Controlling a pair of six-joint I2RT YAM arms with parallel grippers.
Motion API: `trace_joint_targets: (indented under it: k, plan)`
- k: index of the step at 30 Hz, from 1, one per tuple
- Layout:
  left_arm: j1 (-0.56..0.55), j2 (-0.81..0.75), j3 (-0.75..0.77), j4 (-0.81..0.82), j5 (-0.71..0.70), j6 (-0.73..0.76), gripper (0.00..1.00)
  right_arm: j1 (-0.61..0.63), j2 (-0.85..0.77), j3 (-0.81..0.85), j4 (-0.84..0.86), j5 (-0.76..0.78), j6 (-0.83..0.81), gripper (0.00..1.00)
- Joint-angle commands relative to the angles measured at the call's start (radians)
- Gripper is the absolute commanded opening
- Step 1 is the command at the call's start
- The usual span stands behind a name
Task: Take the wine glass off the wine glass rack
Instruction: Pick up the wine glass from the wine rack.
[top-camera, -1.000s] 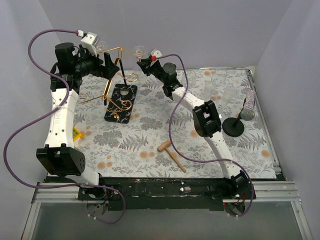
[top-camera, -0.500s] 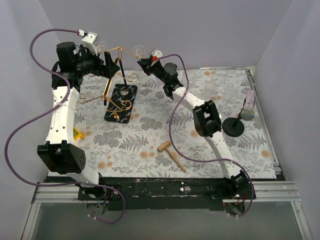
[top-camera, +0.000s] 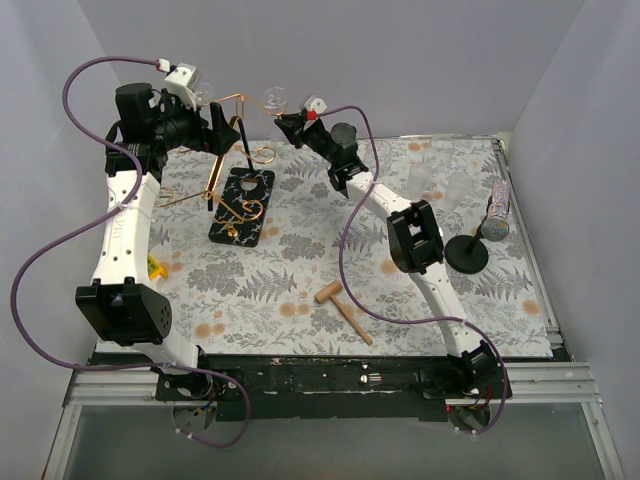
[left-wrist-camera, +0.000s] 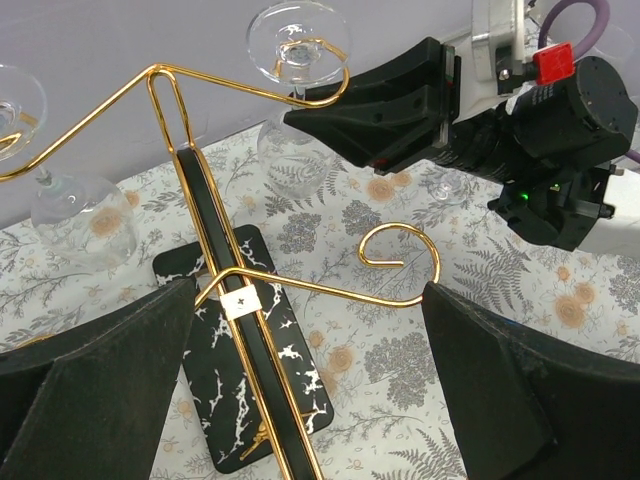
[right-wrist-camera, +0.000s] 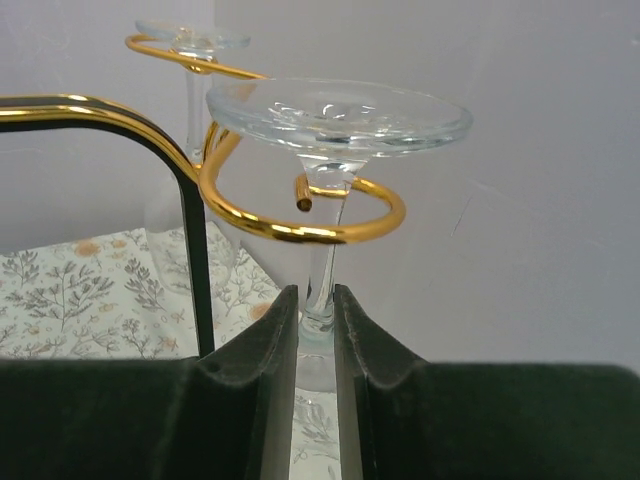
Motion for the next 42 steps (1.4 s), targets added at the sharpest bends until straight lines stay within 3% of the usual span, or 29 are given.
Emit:
trace_joint_targets:
  k: [1, 10, 17, 33, 42]
  plan:
    - [-0.008, -0.002, 0.033, 0.000, -0.010, -0.002, 0.98, 0.002, -0.076, 0.091, 0.138, -0.027, 0.016, 0.01]
    - [-0.013, 0.001, 0.026, 0.008, -0.015, -0.005, 0.98, -0.001, -0.093, 0.091, 0.147, -0.024, 0.017, 0.01]
    - [-0.015, 0.001, 0.022, 0.008, -0.017, -0.008, 0.98, -0.001, -0.098, 0.075, 0.166, -0.108, 0.017, 0.01]
    - [-0.018, 0.003, -0.006, 0.034, -0.007, -0.026, 0.98, -0.013, -0.191, -0.033, 0.198, -0.015, 0.076, 0.01]
    - [-0.019, -0.016, -0.033, 0.043, -0.010, -0.031, 0.98, -0.019, -0.228, -0.106, 0.213, -0.105, 0.103, 0.01]
